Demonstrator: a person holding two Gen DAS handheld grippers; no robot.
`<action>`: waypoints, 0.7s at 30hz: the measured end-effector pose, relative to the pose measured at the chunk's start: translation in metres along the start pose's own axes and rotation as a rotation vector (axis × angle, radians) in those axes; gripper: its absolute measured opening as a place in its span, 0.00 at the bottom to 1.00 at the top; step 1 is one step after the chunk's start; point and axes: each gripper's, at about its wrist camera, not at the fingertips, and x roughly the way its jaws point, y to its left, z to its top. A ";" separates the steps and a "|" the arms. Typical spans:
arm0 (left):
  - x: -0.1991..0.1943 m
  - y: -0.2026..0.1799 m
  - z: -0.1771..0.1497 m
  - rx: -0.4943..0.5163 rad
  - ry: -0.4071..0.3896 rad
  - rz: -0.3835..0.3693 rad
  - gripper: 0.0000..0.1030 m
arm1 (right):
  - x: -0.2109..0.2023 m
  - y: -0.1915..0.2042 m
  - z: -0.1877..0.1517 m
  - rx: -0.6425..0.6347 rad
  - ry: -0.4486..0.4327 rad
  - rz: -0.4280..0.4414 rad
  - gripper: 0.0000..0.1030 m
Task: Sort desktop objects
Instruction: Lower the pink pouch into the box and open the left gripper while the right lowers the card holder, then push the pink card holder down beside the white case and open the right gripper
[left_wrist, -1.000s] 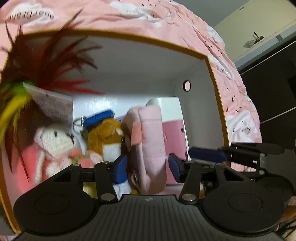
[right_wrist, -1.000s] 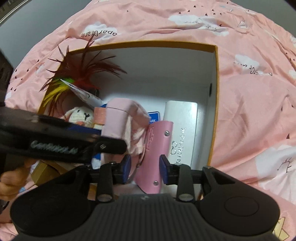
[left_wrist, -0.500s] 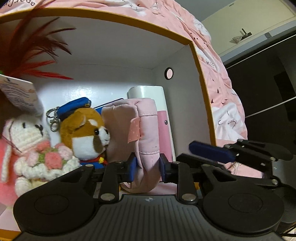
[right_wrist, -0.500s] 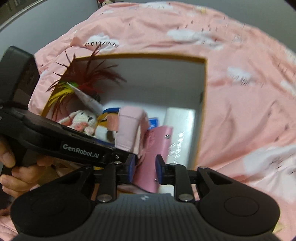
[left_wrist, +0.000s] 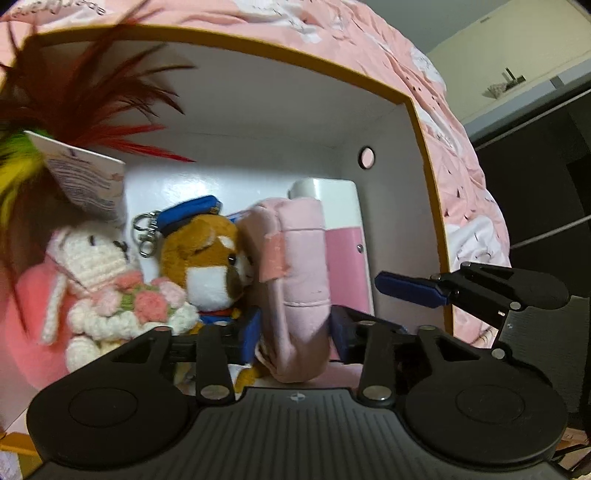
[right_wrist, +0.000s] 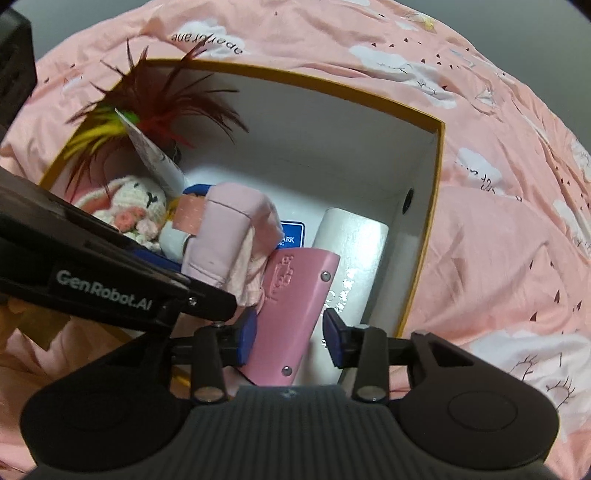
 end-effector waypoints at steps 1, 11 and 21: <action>-0.002 0.001 -0.001 -0.004 -0.010 0.004 0.48 | 0.002 0.001 0.000 -0.006 0.005 0.001 0.41; -0.048 0.004 -0.017 0.024 -0.132 0.048 0.48 | 0.017 0.015 0.008 -0.061 0.058 -0.054 0.48; -0.043 0.005 -0.031 0.024 -0.126 0.062 0.48 | 0.024 0.024 0.017 -0.128 0.106 -0.106 0.43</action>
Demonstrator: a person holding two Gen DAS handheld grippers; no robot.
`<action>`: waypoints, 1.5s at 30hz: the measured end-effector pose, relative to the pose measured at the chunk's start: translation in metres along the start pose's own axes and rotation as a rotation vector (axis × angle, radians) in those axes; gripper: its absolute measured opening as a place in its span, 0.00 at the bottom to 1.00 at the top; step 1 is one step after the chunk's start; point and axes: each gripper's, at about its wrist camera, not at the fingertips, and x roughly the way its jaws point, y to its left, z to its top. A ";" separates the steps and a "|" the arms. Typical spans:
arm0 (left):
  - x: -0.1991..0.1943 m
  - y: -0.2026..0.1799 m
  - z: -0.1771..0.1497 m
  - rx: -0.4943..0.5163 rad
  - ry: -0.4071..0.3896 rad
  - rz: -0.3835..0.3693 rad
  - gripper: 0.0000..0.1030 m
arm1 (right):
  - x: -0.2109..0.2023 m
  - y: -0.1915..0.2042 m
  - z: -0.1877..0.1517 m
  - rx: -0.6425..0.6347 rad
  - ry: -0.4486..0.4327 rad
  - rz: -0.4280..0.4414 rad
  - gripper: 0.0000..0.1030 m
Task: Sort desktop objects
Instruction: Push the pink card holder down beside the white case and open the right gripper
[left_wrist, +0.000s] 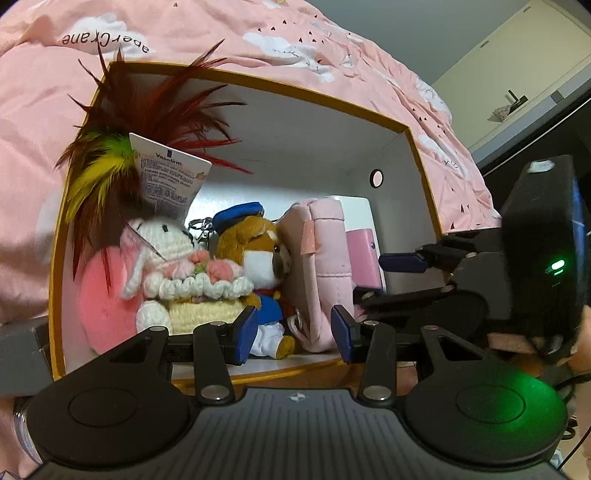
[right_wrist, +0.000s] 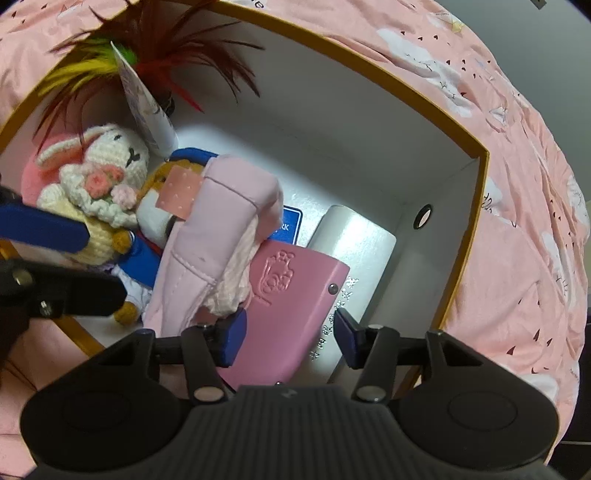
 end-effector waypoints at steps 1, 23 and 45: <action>0.000 0.000 -0.001 0.004 -0.002 0.003 0.48 | -0.003 -0.004 -0.001 0.031 -0.001 0.013 0.39; 0.005 0.003 -0.004 -0.002 -0.003 0.019 0.41 | -0.021 -0.027 -0.009 0.164 -0.057 0.191 0.40; 0.000 0.011 -0.005 -0.016 0.004 0.000 0.41 | 0.016 -0.005 0.024 -0.145 0.147 0.042 0.41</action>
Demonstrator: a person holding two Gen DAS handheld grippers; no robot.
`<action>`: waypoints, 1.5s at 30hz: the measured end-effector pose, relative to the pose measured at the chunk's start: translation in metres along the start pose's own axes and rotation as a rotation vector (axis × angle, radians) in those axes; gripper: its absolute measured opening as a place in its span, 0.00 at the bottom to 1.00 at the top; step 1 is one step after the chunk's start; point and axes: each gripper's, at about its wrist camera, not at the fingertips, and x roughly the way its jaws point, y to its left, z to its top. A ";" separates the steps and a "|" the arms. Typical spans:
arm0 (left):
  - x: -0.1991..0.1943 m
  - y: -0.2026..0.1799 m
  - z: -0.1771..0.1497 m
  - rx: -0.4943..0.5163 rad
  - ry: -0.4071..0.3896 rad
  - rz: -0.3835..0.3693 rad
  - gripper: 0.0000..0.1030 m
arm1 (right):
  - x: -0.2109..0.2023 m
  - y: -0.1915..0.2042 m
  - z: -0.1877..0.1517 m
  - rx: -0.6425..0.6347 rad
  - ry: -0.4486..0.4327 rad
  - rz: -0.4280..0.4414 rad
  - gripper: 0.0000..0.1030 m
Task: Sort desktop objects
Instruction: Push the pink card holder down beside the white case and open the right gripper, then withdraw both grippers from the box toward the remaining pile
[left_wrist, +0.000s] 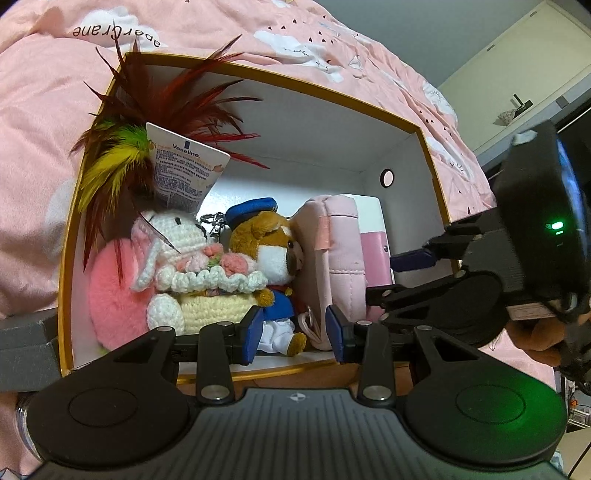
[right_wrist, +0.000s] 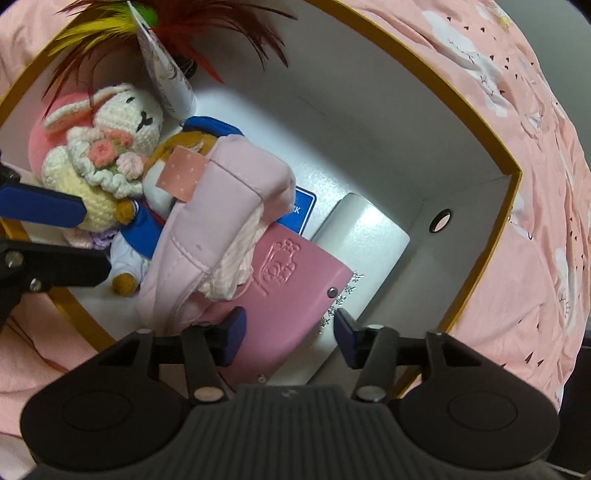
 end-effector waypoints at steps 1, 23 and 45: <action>0.000 0.001 0.000 -0.002 0.001 -0.001 0.41 | -0.003 -0.003 -0.002 0.019 -0.008 0.013 0.37; 0.003 0.000 0.000 -0.013 0.013 -0.012 0.41 | -0.011 -0.050 -0.056 0.629 -0.236 0.497 0.17; -0.012 -0.008 -0.004 0.034 -0.042 -0.008 0.41 | -0.043 -0.022 -0.081 0.568 -0.434 0.334 0.32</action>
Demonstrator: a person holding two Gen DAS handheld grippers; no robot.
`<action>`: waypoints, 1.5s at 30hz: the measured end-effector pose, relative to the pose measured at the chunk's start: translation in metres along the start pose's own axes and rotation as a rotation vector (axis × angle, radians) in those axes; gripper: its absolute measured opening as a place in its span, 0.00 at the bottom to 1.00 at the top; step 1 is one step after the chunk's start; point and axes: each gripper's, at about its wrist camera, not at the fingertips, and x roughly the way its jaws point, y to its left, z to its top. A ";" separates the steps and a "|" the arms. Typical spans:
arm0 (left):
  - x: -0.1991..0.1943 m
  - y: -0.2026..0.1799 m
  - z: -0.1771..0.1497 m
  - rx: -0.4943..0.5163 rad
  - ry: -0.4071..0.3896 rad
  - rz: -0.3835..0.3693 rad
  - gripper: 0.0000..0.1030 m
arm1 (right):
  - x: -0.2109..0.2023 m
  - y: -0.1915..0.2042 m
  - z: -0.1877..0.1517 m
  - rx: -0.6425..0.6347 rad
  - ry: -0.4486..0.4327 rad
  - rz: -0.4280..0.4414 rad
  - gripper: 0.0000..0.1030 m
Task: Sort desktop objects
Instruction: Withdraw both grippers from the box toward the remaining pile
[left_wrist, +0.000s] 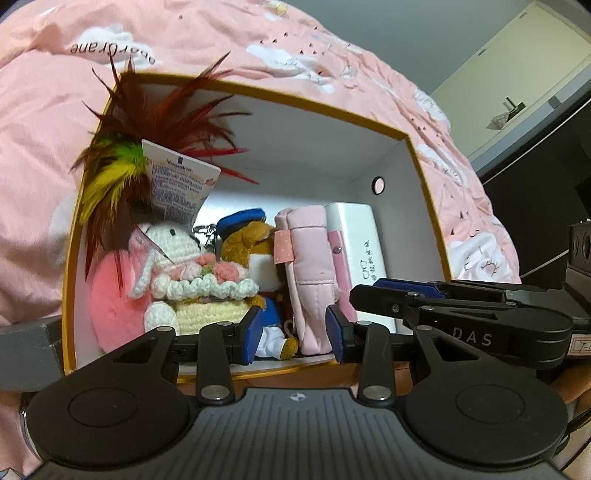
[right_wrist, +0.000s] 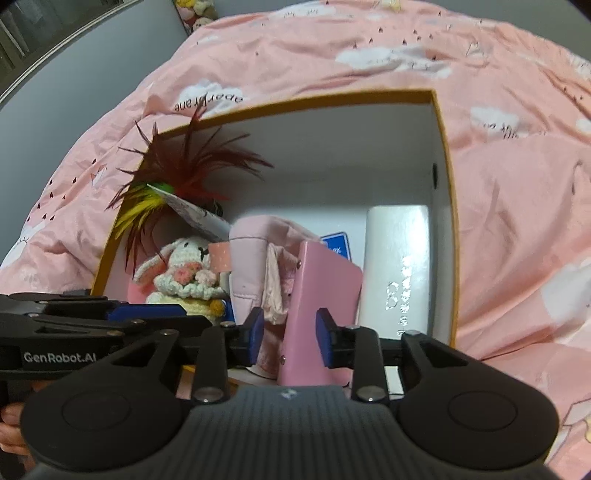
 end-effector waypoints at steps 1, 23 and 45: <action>-0.003 0.000 -0.001 0.006 -0.008 -0.003 0.41 | -0.004 0.001 -0.001 0.000 -0.019 0.001 0.32; -0.083 -0.007 -0.055 0.120 -0.111 0.166 0.41 | -0.060 0.072 -0.068 -0.172 -0.299 0.152 0.33; -0.081 0.062 -0.082 0.034 0.058 0.414 0.48 | 0.034 0.124 -0.086 -0.487 0.009 0.191 0.40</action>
